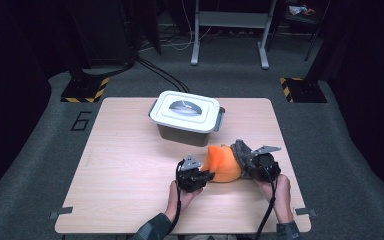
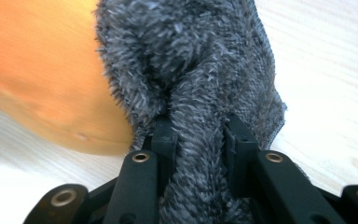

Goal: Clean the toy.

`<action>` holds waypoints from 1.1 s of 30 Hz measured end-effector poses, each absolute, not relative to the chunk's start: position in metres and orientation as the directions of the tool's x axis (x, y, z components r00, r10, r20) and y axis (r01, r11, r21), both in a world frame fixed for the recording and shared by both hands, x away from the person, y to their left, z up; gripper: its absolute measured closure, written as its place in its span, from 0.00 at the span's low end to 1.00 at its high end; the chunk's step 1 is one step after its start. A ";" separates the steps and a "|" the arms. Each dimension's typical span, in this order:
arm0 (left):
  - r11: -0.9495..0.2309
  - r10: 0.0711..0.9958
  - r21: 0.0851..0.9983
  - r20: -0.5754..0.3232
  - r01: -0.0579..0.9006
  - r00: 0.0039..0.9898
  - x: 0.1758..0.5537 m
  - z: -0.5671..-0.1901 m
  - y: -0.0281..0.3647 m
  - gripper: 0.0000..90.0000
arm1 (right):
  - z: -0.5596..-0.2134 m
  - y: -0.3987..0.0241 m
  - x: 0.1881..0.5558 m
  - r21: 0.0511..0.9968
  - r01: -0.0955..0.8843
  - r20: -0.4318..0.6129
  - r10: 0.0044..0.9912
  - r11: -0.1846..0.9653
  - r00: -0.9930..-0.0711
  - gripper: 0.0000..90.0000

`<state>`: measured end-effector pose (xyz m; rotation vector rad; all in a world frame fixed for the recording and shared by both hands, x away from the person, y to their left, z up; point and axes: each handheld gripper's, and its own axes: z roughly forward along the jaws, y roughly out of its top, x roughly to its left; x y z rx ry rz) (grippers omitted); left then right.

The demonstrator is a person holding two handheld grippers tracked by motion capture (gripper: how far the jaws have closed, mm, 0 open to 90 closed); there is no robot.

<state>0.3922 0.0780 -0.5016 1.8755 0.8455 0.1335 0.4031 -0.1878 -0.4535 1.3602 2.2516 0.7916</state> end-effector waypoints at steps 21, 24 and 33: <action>-0.207 0.607 0.839 -0.293 0.503 0.739 0.394 -0.503 0.081 0.89 | -0.416 -0.160 0.374 0.688 0.575 -0.125 0.853 0.443 -0.508 0.78; -0.209 0.605 0.839 -0.292 0.502 0.741 0.394 -0.502 0.082 0.88 | -0.417 -0.146 0.375 0.672 0.557 -0.146 0.825 0.488 -0.546 0.78; -0.222 0.592 0.860 -0.255 0.459 0.765 0.396 -0.503 0.088 0.62 | -0.430 -0.144 0.388 0.657 0.576 -0.148 0.832 0.487 -0.535 0.78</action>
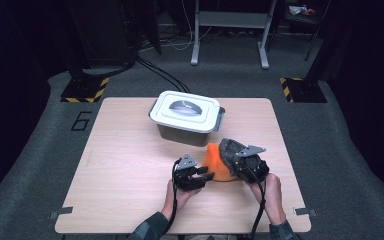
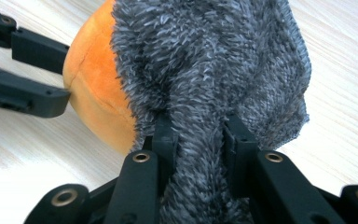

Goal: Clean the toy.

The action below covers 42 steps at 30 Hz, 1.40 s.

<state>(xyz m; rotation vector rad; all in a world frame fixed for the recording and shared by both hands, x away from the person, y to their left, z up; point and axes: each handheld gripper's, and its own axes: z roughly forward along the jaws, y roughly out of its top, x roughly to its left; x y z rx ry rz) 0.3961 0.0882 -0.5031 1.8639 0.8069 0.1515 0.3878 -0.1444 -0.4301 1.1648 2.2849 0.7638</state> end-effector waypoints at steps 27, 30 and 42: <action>-0.269 0.608 0.848 -0.218 0.456 0.763 0.389 -0.496 0.070 0.89 | -0.412 -0.137 0.372 0.703 0.521 -0.134 0.810 0.483 -0.571 0.78; -0.278 0.607 0.847 -0.211 0.453 0.766 0.388 -0.496 0.069 0.90 | -0.413 -0.131 0.374 0.692 0.515 -0.147 0.797 0.506 -0.586 0.78; -0.274 0.611 0.839 -0.226 0.470 0.759 0.393 -0.501 0.072 0.90 | -0.425 -0.125 0.384 0.667 0.534 -0.161 0.800 0.520 -0.578 0.78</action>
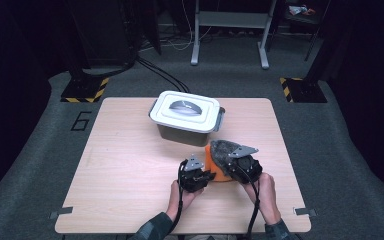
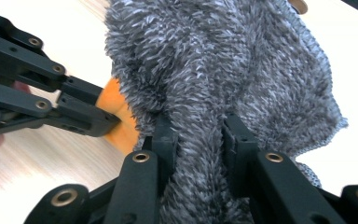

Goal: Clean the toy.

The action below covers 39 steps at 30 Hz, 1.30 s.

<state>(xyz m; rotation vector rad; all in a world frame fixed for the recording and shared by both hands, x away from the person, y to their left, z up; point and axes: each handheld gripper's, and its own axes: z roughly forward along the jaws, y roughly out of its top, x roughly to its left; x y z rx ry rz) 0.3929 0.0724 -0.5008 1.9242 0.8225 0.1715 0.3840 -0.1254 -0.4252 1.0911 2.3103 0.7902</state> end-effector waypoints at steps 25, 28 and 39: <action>-0.260 0.606 0.841 -0.241 0.475 0.758 0.393 -0.505 0.074 0.90 | -0.451 -0.179 0.403 0.653 0.654 -0.057 0.886 0.381 -0.459 0.78; -0.265 0.603 0.839 -0.241 0.475 0.761 0.393 -0.505 0.074 0.90 | -0.455 -0.184 0.406 0.635 0.676 -0.060 0.897 0.373 -0.439 0.78; -0.294 0.610 0.827 -0.223 0.479 0.761 0.396 -0.504 0.078 0.90 | -0.473 -0.201 0.411 0.612 0.718 -0.023 0.915 0.330 -0.402 0.78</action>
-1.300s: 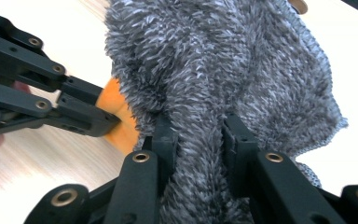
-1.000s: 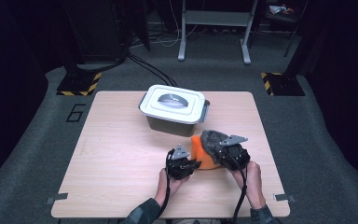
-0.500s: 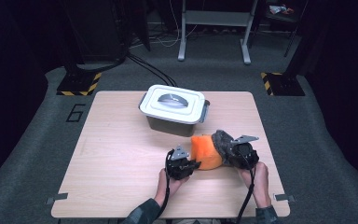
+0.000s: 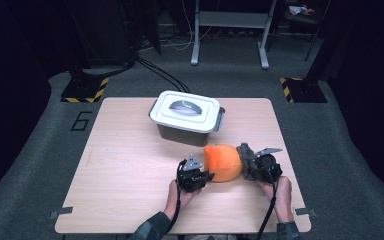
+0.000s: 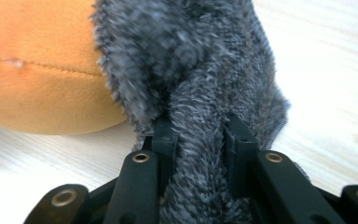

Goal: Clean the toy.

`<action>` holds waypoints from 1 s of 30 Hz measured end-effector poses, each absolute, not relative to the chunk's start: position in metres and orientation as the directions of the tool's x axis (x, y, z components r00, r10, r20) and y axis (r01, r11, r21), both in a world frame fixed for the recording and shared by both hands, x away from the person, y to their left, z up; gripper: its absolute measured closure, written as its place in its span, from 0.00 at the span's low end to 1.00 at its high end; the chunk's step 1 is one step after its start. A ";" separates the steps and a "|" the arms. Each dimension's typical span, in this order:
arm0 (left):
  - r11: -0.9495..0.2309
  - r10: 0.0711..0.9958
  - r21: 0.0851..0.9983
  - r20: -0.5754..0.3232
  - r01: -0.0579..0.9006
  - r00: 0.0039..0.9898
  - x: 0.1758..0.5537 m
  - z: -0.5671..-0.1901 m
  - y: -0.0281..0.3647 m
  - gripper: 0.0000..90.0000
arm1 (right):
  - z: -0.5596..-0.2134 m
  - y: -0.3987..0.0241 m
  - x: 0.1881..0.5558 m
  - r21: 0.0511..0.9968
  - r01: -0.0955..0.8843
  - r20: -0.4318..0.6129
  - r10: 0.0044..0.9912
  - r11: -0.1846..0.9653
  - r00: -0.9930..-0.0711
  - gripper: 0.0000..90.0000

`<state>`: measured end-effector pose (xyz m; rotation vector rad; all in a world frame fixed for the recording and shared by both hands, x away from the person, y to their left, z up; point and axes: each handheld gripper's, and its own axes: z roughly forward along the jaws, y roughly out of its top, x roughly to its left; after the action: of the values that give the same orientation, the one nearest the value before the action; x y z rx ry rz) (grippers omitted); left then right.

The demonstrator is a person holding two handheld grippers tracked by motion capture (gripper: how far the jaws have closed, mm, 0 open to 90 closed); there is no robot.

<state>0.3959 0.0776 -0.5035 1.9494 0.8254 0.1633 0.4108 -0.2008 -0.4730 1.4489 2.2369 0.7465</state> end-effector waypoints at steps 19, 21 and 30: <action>-0.306 0.601 0.839 -0.196 0.449 0.775 0.394 -0.504 0.079 0.90 | -0.407 -0.157 0.371 0.723 0.540 -0.095 0.837 0.430 -0.539 0.78; -0.318 0.599 0.838 -0.185 0.443 0.779 0.393 -0.504 0.078 0.90 | -0.406 -0.149 0.372 0.716 0.527 -0.113 0.821 0.458 -0.560 0.78; -0.314 0.602 0.837 -0.189 0.448 0.776 0.395 -0.505 0.079 0.90 | -0.426 -0.117 0.387 0.650 0.527 -0.156 0.775 0.547 -0.612 0.78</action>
<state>0.3950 0.0791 -0.5051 1.9621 0.7917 0.1923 0.3865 -0.1167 -0.4257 1.0580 2.3581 0.7843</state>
